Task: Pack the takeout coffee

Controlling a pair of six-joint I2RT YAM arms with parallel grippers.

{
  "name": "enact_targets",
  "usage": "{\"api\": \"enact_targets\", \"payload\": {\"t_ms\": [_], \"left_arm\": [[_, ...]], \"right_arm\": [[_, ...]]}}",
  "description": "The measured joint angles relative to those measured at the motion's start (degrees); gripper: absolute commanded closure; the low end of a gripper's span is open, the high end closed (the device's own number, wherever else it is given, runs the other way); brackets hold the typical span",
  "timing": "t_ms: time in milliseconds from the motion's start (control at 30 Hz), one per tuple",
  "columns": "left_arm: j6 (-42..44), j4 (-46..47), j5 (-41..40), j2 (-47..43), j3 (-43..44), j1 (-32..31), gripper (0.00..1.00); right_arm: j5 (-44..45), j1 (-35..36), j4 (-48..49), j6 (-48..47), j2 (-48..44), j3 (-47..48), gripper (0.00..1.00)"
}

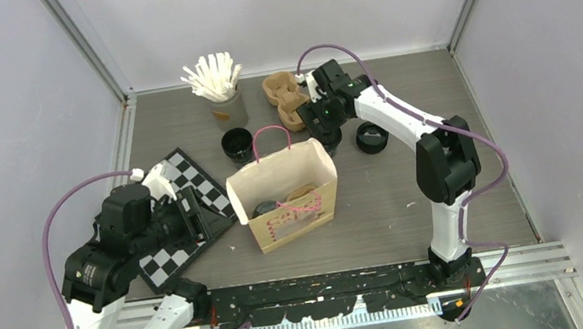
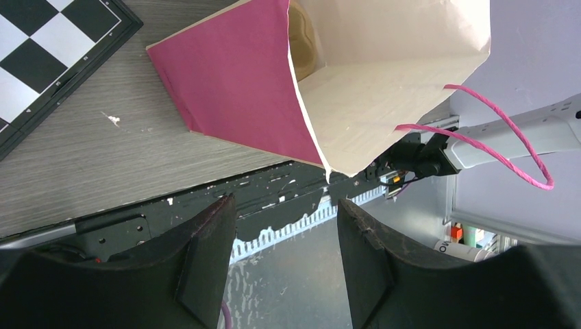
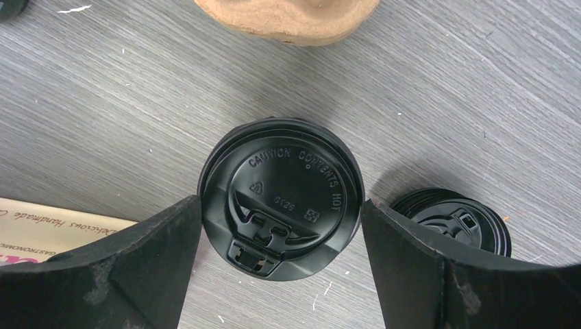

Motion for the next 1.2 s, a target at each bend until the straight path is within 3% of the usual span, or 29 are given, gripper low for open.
{"api": "enact_targets", "payload": {"t_ms": [733, 967, 1200], "left_arm": [[-0.15, 0.11, -0.74, -0.92, 0.00, 0.00, 0.42], [-1.42, 3.34, -1.53, -0.92, 0.00, 0.00, 0.41], [-2.97, 7.61, -2.34, -0.07, -0.02, 0.00, 0.41]], "right_arm": [[4.42, 1.81, 0.20, -0.55, 0.66, 0.07, 0.23], [7.89, 1.81, -8.15, 0.76, -0.68, 5.29, 0.23], [11.13, 1.81, -17.77, 2.23, -9.18, 10.84, 0.23]]}}
